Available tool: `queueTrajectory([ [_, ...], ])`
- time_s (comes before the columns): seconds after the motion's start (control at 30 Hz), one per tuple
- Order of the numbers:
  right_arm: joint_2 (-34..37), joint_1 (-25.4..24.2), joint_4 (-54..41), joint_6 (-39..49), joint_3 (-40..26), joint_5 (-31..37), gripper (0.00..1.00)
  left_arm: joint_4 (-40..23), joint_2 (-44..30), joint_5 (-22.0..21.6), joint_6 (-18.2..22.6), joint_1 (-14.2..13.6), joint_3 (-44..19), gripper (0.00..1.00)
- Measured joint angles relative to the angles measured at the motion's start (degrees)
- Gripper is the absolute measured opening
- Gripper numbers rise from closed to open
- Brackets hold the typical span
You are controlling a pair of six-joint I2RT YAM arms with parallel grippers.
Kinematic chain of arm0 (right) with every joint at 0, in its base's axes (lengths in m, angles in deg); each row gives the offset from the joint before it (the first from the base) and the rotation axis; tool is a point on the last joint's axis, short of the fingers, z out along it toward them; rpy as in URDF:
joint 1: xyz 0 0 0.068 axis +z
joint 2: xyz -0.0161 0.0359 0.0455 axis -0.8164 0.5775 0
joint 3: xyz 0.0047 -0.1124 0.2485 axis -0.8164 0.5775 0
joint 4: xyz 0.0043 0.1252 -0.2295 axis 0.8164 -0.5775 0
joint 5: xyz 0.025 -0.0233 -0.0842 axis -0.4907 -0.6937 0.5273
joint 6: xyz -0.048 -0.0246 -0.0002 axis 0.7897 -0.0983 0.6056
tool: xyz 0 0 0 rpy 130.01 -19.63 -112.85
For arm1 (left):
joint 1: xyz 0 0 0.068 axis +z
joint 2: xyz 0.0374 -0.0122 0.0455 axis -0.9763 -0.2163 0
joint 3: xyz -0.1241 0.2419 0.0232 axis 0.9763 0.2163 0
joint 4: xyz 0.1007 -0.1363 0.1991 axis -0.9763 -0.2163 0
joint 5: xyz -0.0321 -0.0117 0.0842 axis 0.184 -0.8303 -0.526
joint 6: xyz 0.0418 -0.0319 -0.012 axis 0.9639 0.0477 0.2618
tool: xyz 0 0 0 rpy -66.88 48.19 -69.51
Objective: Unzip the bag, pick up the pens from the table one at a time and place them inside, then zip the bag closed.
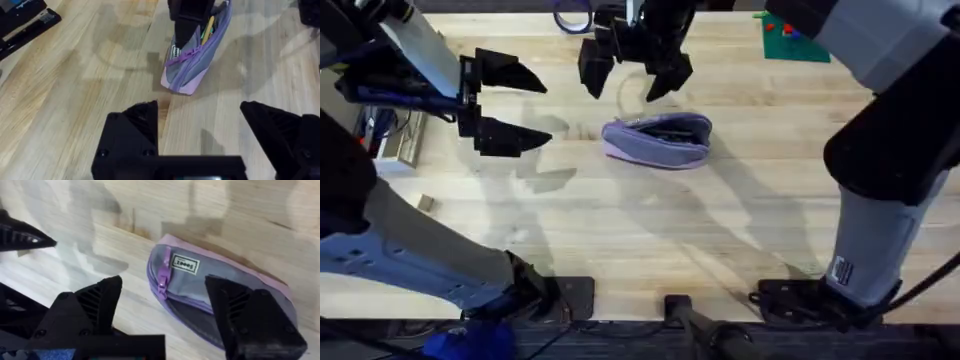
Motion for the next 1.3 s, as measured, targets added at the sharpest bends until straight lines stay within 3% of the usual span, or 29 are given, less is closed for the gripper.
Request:
queueTrajectory([
  [1.3, 0.0, 1.7, 1.0, 0.1, 0.1, -0.3, 0.995, 0.0, 0.0, 0.0, 0.0, 0.0, 0.0, 0.995],
])
